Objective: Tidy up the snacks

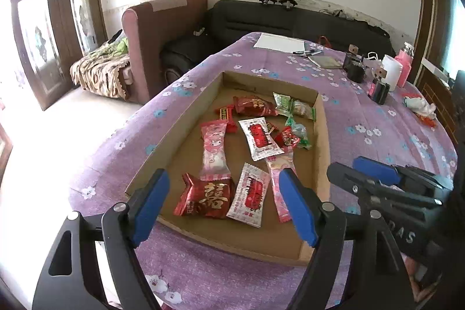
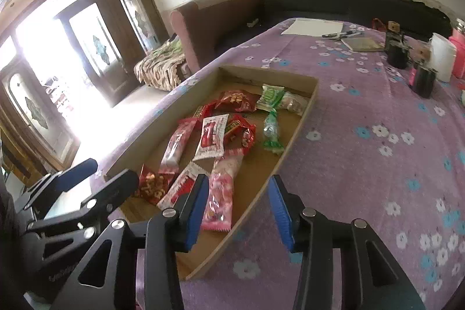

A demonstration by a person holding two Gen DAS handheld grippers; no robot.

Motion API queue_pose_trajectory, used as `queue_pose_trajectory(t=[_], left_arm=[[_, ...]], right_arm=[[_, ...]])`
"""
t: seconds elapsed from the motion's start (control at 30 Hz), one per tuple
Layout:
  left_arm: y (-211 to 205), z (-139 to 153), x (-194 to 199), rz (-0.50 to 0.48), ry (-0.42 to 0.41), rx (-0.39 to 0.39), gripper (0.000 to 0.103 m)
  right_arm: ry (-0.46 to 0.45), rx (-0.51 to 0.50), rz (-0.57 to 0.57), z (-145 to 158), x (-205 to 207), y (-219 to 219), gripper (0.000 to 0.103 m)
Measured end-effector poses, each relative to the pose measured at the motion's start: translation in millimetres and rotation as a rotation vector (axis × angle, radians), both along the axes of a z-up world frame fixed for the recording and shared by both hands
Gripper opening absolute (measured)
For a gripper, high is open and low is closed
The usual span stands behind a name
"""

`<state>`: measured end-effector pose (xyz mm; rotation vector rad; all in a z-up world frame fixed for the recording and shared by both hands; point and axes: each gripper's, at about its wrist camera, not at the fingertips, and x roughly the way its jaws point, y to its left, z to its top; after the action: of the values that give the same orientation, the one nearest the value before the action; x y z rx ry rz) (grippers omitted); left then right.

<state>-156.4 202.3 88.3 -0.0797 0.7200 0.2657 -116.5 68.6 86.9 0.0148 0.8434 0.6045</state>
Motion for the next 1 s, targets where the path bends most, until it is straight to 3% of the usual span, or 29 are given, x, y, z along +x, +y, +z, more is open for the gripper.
queue_pose_trajectory(t=[0.27, 0.57, 1.0], left_arm=[[-17.5, 0.5, -0.8, -0.005, 0.017, 0.04, 0.078], [-33.3, -3.1, 4.6, -0.023, 0.043, 0.056, 0.078], [-50.6, -17.6, 16.1, -0.046, 0.105, 0.064, 0.078]], right_arm=[[-0.041, -0.029, -0.059, 0.9, -16.7, -21.5, 0.056], [-0.075, -0.071, -0.112, -0.5, -24.5, -42.6, 0.061], [-0.031, -0.082, -0.164, -19.5, -19.0, -69.4, 0.064]])
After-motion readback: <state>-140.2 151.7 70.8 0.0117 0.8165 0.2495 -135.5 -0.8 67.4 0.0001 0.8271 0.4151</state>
